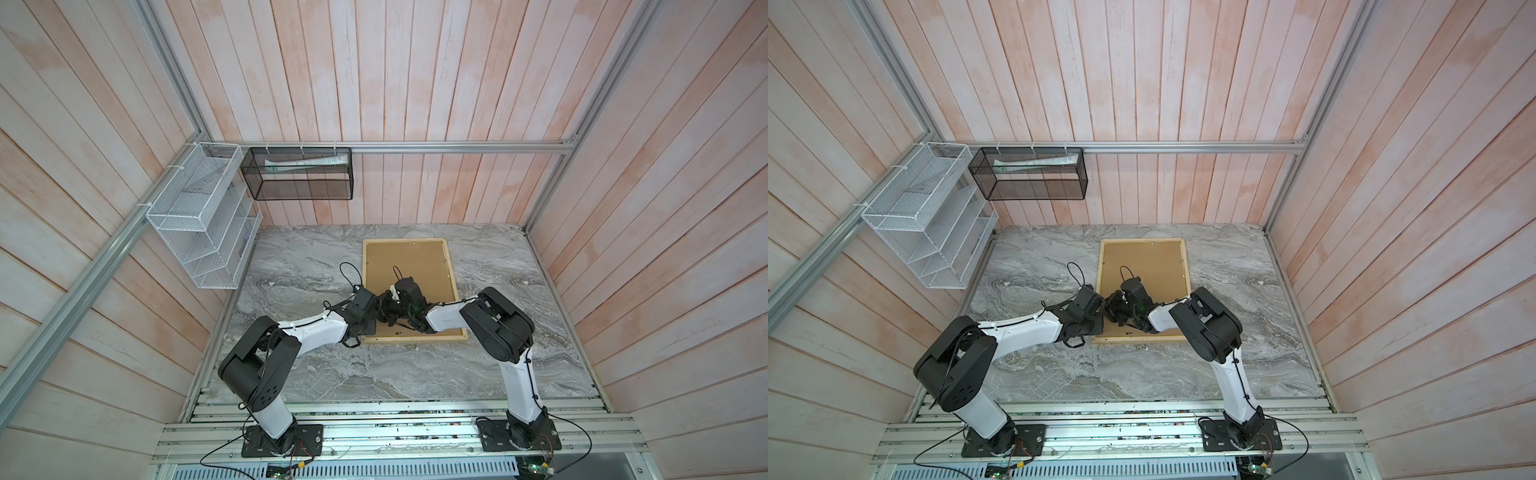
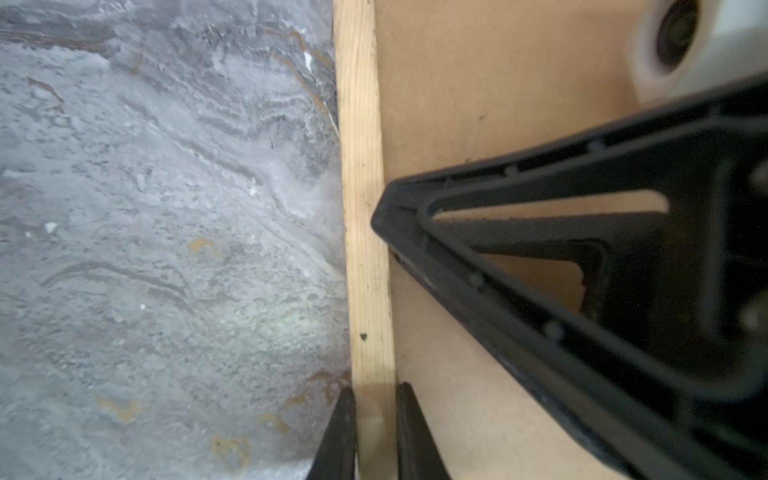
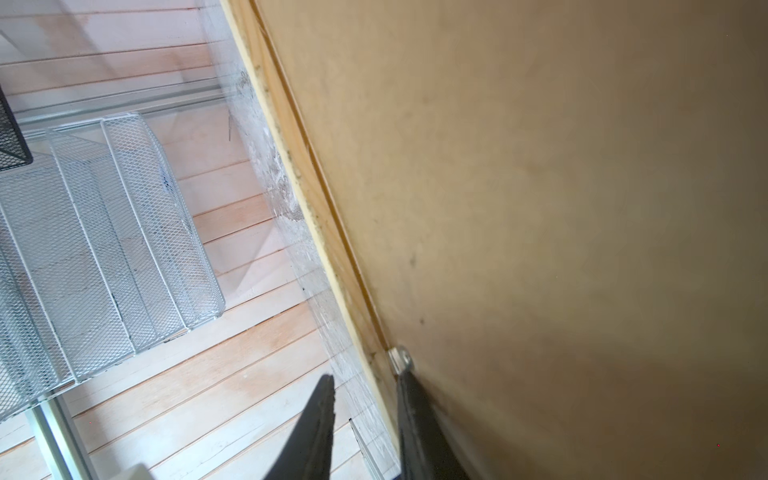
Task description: Put the photo into the frame
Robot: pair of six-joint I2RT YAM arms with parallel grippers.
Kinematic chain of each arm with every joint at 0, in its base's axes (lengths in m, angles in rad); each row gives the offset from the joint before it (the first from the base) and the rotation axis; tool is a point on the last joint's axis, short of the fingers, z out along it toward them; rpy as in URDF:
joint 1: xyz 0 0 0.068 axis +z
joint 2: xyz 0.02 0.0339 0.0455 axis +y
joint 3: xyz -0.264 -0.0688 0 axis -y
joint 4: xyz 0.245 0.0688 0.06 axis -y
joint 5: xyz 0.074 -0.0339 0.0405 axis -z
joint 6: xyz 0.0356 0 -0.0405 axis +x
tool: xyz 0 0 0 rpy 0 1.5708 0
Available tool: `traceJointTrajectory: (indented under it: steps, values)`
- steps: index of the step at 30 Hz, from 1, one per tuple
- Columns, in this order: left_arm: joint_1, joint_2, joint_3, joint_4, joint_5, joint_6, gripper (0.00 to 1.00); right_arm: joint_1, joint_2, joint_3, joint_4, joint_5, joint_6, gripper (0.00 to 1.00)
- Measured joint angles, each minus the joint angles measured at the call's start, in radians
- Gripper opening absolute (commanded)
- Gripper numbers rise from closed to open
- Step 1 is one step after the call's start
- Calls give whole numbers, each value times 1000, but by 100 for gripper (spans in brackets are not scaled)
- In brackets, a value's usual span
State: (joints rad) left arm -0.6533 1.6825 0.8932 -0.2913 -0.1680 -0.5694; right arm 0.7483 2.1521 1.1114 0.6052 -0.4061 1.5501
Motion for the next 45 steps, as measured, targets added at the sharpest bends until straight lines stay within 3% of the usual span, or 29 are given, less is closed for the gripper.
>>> traceJointTrajectory:
  steps: [9, 15, 17, 20, 26, 31, 35, 41, 45]
  values:
    - [35, 0, 2, 2, 46, 20, 3, -13, -28, 17, -71, -37, -198, 32]
    - [67, 51, 63, 8, 64, 100, 3, -68, -209, 27, -211, -35, -389, 36]
    - [78, 76, 92, 14, 64, 136, 9, -109, -262, 72, -290, -27, -481, 38]
    - [83, 99, 126, 3, 63, 177, 27, -189, -285, 203, -446, 2, -647, 39]
    - [88, 105, 192, -53, 49, 181, 34, -373, -251, 434, -764, 156, -949, 40]
    - [85, 42, 193, -97, 30, 88, 37, -505, -184, 486, -892, 328, -1100, 40]
    - [46, -66, 103, -52, 35, -47, 41, -585, -10, 658, -1012, 407, -1181, 37]
    - [-75, -105, -27, 26, 41, -262, 41, -620, 257, 1011, -1199, 478, -1251, 35]
    - [-140, -110, -86, 60, 34, -367, 41, -616, 333, 1117, -1271, 486, -1272, 34]
